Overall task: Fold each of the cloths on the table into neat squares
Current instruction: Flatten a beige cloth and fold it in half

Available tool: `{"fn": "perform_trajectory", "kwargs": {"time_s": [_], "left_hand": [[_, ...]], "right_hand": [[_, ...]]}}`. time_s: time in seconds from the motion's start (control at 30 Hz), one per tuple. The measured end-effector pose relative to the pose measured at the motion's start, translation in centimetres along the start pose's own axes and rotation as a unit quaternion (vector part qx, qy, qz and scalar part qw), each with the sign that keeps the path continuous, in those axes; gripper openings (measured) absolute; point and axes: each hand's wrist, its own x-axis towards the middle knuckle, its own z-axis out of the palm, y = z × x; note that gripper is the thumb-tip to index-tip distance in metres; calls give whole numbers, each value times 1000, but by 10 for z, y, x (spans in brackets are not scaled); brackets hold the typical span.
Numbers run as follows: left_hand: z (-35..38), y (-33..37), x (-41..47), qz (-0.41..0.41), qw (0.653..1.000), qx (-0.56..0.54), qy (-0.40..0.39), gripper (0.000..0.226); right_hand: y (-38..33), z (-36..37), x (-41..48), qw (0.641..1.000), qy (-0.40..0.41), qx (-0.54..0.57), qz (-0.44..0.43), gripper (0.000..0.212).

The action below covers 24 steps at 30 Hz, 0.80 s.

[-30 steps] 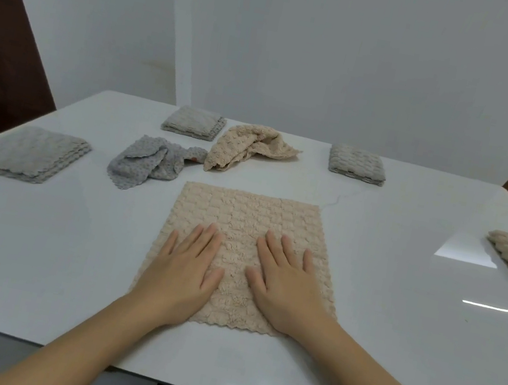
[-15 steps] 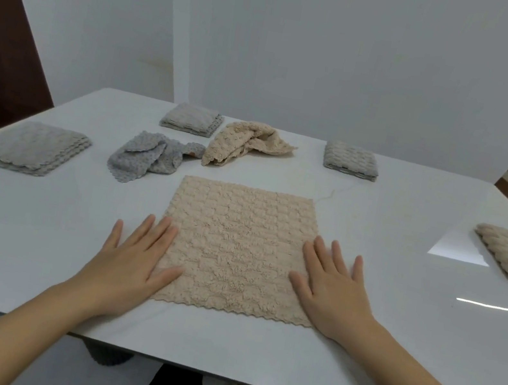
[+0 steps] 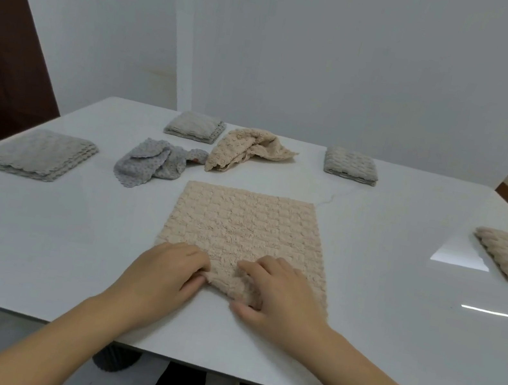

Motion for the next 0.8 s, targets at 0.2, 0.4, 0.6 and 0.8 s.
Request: {"fn": "perform_trajectory", "kwargs": {"time_s": [0.2, 0.4, 0.6, 0.8], "left_hand": [[-2, -10, -3, -59, 998, -15, 0, 26], [-14, -30, -13, -170, 977, -125, 31, 18], [-23, -52, -10, -306, 874, -363, 104, 18], [-21, -55, 11, -315, 851, -400, 127, 10]], "right_hand": [[22, 8, 2, 992, 114, -50, 0, 44], [57, -15, -9, 987, 85, 51, 127, 50], [85, -37, -8, 927, 91, 295, 212, 21], [90, -44, 3, 896, 78, 373, 226, 32]]}}
